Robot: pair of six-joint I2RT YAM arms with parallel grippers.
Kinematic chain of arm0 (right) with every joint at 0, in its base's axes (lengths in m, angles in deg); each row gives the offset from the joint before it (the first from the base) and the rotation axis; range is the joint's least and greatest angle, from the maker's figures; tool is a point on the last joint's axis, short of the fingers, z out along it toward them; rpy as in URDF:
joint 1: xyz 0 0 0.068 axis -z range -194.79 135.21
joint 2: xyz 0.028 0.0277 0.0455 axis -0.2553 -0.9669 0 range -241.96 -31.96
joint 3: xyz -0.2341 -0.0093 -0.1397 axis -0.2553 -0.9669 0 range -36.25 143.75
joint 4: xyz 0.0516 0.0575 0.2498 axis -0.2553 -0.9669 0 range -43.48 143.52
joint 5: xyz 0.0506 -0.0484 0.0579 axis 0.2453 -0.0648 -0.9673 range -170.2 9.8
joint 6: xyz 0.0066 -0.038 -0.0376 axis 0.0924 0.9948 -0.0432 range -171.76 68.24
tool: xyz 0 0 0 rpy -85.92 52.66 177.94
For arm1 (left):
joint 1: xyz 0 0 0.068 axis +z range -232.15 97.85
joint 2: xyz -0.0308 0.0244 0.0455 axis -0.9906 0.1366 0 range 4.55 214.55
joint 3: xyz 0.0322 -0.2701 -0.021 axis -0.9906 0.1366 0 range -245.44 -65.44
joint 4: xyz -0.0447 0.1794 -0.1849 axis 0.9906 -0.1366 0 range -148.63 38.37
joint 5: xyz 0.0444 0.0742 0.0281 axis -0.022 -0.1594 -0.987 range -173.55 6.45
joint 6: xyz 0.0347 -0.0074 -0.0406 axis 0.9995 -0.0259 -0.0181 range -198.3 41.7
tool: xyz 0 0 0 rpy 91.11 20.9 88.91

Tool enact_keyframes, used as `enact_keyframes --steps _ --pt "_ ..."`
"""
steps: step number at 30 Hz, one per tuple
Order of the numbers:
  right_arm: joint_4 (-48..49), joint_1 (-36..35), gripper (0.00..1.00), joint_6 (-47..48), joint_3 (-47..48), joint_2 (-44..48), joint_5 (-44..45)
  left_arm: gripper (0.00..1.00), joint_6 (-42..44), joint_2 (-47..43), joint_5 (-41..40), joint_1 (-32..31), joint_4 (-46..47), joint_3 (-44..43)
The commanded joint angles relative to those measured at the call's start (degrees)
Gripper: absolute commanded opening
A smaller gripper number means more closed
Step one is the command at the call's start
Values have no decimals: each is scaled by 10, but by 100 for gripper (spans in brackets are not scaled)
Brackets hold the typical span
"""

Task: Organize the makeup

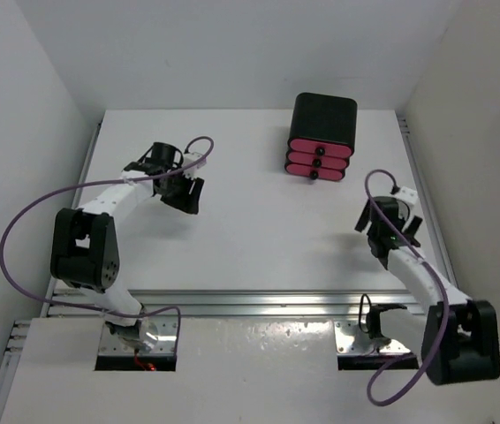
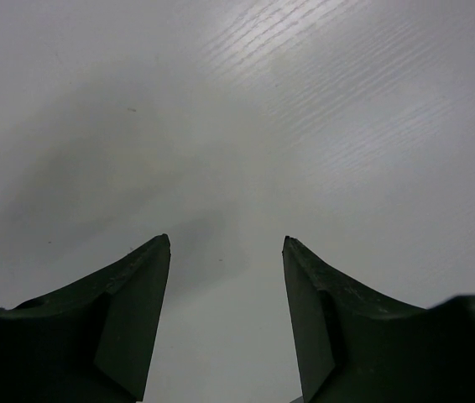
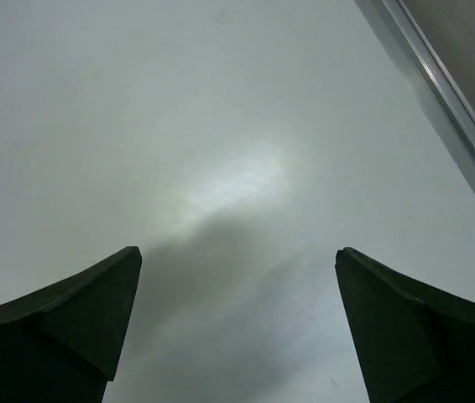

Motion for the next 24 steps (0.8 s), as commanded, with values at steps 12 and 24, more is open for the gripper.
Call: enact_keyframes --steps 12,24 --pt "-173 178 100 -72 -40 137 -130 61 -117 48 -1 -52 54 -8" --pt "-213 176 100 -108 -34 160 -104 61 -117 47 -6 -71 59 -8"
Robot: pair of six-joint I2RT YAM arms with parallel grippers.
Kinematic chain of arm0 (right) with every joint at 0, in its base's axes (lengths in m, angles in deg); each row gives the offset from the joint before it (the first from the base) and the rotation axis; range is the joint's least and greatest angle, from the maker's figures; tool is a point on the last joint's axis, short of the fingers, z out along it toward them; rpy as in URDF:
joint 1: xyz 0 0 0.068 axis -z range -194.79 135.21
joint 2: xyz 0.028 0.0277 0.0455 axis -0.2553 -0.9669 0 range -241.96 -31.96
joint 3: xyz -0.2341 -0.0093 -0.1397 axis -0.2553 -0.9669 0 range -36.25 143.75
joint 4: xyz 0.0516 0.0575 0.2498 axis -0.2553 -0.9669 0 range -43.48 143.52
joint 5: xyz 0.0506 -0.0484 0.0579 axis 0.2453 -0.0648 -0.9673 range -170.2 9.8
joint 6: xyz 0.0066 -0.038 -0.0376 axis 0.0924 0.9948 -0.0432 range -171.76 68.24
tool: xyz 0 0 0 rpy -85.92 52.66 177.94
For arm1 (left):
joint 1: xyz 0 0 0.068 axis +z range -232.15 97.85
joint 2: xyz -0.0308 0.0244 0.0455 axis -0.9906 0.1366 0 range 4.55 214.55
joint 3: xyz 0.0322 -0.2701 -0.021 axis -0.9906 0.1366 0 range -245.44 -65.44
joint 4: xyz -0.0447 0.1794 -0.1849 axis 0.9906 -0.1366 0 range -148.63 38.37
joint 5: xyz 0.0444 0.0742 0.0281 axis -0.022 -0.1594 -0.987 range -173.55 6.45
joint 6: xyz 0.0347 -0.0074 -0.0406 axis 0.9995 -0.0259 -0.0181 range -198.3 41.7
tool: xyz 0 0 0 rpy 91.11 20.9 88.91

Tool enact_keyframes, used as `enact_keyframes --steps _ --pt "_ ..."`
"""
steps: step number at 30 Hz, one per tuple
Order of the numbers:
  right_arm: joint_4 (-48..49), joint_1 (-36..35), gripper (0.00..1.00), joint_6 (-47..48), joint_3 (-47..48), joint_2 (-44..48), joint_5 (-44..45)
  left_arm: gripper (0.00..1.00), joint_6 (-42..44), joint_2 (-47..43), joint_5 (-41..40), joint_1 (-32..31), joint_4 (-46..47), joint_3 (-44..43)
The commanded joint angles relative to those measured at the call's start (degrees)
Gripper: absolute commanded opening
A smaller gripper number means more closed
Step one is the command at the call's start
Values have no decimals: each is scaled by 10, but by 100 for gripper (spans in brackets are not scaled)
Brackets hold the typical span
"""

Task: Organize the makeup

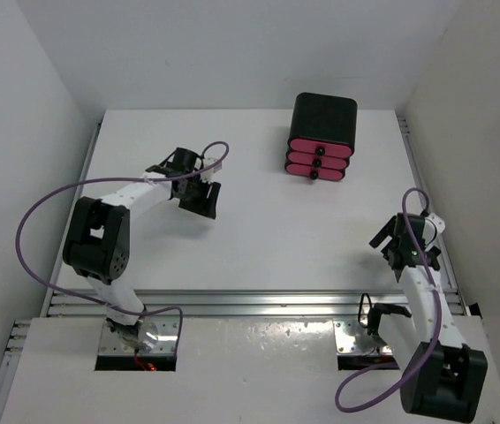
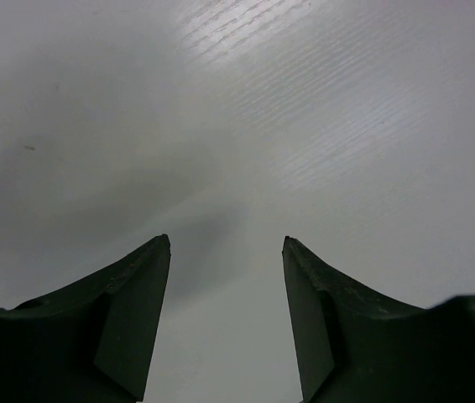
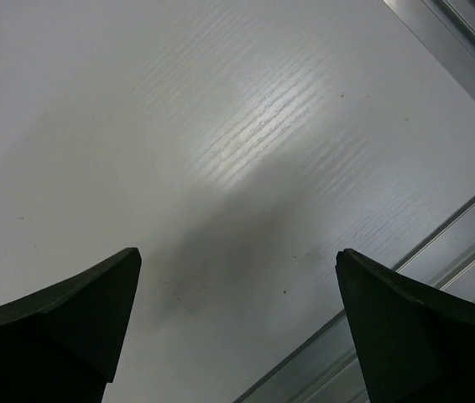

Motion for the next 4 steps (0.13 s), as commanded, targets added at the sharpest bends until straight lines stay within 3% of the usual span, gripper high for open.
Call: enact_keyframes --steps 1,4 --pt "2 2 100 -15 1 15 2 61 -8 -16 -1 -4 11 -8" --pt "9 2 100 -3 -1 22 2 61 -8 -21 -7 -4 11 -3"
